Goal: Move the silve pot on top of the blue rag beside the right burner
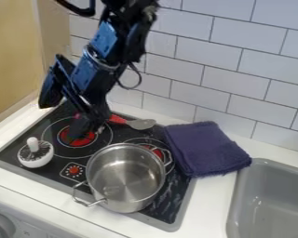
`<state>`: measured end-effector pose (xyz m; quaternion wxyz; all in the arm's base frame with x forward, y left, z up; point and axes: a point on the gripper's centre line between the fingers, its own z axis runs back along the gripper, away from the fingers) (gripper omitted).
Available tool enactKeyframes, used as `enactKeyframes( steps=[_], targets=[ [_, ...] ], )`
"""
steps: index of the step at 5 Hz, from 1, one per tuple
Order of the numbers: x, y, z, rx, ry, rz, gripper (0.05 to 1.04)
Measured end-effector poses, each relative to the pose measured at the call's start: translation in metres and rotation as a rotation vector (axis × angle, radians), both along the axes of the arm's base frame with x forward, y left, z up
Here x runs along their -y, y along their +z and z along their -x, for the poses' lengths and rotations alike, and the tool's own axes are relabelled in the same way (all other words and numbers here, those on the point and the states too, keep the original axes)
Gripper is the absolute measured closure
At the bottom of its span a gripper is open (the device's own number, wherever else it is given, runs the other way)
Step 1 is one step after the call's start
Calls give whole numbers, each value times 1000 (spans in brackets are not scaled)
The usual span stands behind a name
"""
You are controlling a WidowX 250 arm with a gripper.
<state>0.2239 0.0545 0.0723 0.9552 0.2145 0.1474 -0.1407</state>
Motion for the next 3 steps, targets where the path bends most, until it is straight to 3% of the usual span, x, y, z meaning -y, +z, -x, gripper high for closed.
enactKeyframes(
  steps=[2,3],
  targets=[
    [-2,-10,0,-70,71,300,84],
    [10,-13,-2,-73,12,423,84]
  ],
)
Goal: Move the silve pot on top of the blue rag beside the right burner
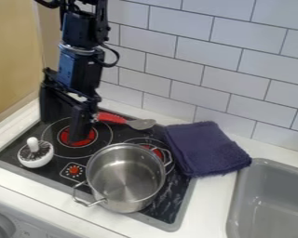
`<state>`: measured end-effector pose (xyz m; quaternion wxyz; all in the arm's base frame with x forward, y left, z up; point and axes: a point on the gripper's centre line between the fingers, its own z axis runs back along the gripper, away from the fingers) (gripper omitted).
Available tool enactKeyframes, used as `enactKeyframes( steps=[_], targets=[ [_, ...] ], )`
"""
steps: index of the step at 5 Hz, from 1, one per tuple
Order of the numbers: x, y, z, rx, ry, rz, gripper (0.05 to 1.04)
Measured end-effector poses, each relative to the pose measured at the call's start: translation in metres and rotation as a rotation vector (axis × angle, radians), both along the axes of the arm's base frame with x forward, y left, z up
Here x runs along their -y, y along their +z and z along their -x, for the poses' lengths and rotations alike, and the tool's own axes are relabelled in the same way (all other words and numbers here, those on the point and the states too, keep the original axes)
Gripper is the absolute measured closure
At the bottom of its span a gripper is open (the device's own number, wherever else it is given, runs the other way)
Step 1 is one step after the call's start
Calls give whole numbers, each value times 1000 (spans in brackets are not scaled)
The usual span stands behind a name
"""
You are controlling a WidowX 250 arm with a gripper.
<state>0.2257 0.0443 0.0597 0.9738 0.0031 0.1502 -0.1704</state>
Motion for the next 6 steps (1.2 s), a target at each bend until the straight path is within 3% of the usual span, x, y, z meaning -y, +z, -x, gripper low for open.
enactKeyframes(
  steps=[2,3,4,6],
  targets=[
    [16,-5,-5,89,-94,224,84],
    [22,-3,-5,143,-124,275,84],
    [25,-7,-1,171,-125,358,84],
    [38,-34,2,118,-130,445,84]
  ],
)
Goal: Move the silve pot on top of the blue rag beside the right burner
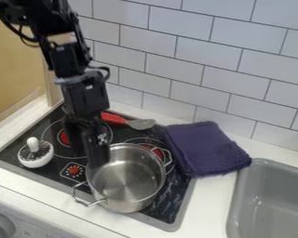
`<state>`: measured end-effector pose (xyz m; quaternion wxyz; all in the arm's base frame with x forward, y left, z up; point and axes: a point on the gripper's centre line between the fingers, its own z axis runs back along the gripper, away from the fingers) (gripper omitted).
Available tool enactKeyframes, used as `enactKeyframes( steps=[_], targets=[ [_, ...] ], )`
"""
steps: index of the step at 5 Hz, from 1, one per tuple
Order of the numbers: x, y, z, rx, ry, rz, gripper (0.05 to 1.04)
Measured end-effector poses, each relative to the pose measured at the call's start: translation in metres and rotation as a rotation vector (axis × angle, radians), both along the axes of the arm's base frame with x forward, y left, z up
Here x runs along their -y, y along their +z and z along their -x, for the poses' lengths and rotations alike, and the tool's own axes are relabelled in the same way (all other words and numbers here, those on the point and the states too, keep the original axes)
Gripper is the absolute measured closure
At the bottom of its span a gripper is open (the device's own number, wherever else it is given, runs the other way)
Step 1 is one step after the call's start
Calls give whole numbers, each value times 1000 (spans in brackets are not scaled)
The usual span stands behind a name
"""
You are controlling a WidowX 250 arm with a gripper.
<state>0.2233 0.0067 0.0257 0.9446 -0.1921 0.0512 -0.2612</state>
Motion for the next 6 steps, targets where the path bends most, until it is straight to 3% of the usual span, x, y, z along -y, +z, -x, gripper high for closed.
enactKeyframes(
  steps=[2,4,5,6],
  targets=[
    [16,-9,-3,1,-47,31,137],
    [23,-17,-3,-2,-55,18,713],
    [24,-17,-3,-3,-38,17,904],
    [24,-20,3,-25,-35,12,1009]
  ],
)
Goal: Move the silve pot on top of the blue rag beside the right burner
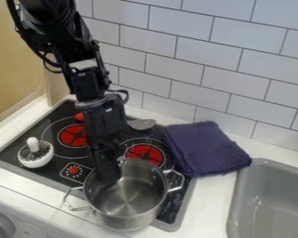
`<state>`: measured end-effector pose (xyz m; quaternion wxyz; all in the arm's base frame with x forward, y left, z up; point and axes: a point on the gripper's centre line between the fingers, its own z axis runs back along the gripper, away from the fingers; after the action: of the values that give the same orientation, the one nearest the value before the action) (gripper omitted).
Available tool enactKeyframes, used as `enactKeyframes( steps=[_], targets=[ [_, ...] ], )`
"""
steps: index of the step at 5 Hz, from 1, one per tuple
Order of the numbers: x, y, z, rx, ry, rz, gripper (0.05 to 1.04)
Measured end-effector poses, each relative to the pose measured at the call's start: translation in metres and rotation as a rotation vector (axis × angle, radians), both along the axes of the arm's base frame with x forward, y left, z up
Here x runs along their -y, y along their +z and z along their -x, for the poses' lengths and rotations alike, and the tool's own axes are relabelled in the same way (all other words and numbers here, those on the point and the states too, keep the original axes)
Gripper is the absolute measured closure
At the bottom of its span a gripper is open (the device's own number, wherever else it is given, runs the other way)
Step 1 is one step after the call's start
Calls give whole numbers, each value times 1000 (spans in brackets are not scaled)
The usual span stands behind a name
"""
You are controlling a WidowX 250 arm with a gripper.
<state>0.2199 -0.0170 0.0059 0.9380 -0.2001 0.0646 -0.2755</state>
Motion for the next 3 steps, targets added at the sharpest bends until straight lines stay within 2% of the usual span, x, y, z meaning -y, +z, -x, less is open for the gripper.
enactKeyframes(
  steps=[2,3],
  targets=[
    [-2,9,4,-6,48,-32,1024],
    [-4,21,3,-7,131,-66,1024]
  ],
)
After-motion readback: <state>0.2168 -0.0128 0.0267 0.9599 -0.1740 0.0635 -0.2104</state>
